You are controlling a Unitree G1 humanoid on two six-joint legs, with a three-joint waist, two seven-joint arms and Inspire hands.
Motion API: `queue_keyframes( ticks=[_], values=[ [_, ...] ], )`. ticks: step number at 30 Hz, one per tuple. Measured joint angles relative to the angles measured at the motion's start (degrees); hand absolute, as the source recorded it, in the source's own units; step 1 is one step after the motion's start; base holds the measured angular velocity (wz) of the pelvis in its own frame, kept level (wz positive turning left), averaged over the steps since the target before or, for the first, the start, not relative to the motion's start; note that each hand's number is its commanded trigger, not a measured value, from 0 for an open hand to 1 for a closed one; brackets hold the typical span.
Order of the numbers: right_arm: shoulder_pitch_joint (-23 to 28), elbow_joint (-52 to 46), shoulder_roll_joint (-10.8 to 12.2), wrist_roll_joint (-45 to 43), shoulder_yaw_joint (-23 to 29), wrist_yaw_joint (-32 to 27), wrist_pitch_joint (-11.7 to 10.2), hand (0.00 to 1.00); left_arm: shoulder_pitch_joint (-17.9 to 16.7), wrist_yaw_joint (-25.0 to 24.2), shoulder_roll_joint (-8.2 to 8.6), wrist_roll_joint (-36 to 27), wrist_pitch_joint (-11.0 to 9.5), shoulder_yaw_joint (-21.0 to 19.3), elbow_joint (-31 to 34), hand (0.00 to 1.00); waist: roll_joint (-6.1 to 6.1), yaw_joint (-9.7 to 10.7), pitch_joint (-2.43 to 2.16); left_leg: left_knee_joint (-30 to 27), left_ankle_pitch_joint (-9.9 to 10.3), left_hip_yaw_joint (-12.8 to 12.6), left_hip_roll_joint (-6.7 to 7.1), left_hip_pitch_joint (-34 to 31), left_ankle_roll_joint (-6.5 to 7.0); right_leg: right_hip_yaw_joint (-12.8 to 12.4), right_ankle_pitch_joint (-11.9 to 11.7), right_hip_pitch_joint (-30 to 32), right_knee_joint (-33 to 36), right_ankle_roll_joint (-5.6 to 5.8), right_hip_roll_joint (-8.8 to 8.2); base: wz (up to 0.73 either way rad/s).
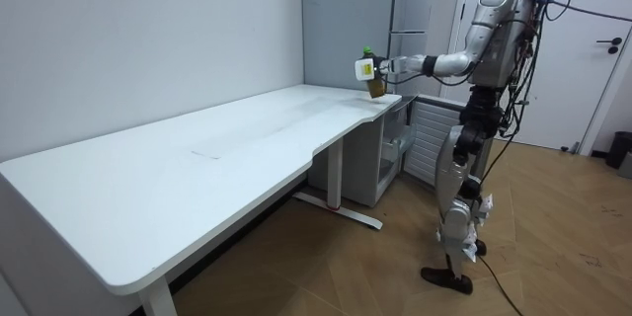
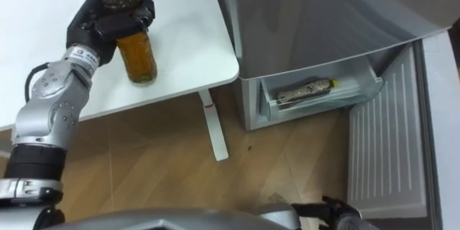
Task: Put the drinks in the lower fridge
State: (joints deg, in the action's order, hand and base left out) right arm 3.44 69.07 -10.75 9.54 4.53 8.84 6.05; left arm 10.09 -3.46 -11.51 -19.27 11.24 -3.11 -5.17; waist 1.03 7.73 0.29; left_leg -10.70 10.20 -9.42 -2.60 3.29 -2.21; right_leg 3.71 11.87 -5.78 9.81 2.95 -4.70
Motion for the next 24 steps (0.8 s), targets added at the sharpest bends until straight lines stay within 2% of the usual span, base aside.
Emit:
queue_keyframes(
  ticks=[2,4,6,8,11,15,16,19,23,24],
  values=[
    [-0.1,-0.9,0.0,-1.1,-2.0,0.0,0.0,0.00,0.0,0.1,0.94,0.3,-0.2,0.2,3.7,1.00,-0.08,-1.2,0.05,0.0,0.0,0.1,0.00,-0.3,0.00,0.2,0.0,0.2,0.1,-0.01,-0.01,0.04],
    [-0.4,-3.1,-0.4,-6.5,-3.7,0.2,0.1,0.00,-0.6,0.0,3.06,0.2,-1.8,0.5,5.9,1.00,-0.10,-3.2,0.06,0.0,0.0,0.1,-0.01,-0.2,0.00,0.2,0.0,0.3,0.2,-0.01,0.00,0.00],
    [-1.0,-4.5,-0.3,-8.5,-5.4,0.7,0.1,0.00,-2.2,0.0,3.80,0.1,-2.0,1.4,7.4,1.00,-0.20,-3.9,0.11,-0.1,0.0,0.1,-0.01,-0.2,0.00,0.2,0.0,0.3,0.2,-0.01,-0.01,0.00],
    [-1.1,-7.6,0.0,-9.0,-7.0,1.7,0.1,0.00,-3.8,0.0,3.96,0.1,-2.0,2.8,8.3,1.00,-0.45,-4.8,0.23,-0.1,0.0,0.1,-0.01,-0.3,0.00,0.2,0.0,0.4,0.2,-0.01,0.00,0.00],
    [-0.9,-14.3,1.9,-10.3,-10.3,4.7,0.1,0.00,-5.4,-0.6,4.07,0.2,-2.0,5.4,8.3,1.00,-1.27,-5.4,0.22,-0.1,0.0,0.3,-0.01,-0.5,0.00,0.5,0.0,0.3,0.1,0.00,-0.02,0.06],
    [-1.3,-18.2,3.8,-10.3,-15.2,7.4,0.2,0.00,-6.0,-1.9,4.02,-0.4,-1.8,9.1,8.7,1.00,-2.19,-6.9,-0.12,-0.8,0.0,1.7,0.10,-1.2,0.00,1.8,0.0,-0.1,0.0,-0.01,-0.12,0.17],
    [-1.7,-18.3,4.0,-10.3,-16.5,8.5,0.4,0.00,-6.0,-2.1,4.00,-0.9,-1.8,9.9,8.9,1.00,-2.16,-6.9,-0.12,-1.0,0.0,2.2,0.15,-1.5,0.00,2.7,0.0,-0.1,0.0,-0.01,-0.17,0.27],
    [-1.8,-20.9,4.0,-10.5,-18.8,11.0,1.5,0.00,-6.0,-2.9,4.55,-2.2,-1.8,11.1,9.2,1.00,-1.97,-8.2,-0.15,-1.1,0.0,2.6,0.17,-1.6,0.00,2.9,0.0,-0.1,0.1,-0.01,-0.15,0.07],
    [-1.9,-27.0,3.9,-10.1,-20.0,14.2,1.5,0.00,-6.7,-4.0,4.51,-4.5,-1.9,12.6,10.0,1.00,-2.00,-8.4,-0.14,-1.1,0.0,2.7,0.17,-1.6,0.00,3.3,0.0,-0.3,0.3,-0.01,-0.20,0.02],
    [-2.4,-27.9,4.0,-9.5,-20.7,15.2,1.4,0.00,-7.5,-4.5,4.33,-6.7,-2.0,13.1,10.2,1.00,-2.03,-8.2,-0.14,-1.2,0.0,3.1,0.23,-1.5,0.00,3.8,0.0,-0.7,0.2,-0.01,-0.23,0.16]
  ],
)
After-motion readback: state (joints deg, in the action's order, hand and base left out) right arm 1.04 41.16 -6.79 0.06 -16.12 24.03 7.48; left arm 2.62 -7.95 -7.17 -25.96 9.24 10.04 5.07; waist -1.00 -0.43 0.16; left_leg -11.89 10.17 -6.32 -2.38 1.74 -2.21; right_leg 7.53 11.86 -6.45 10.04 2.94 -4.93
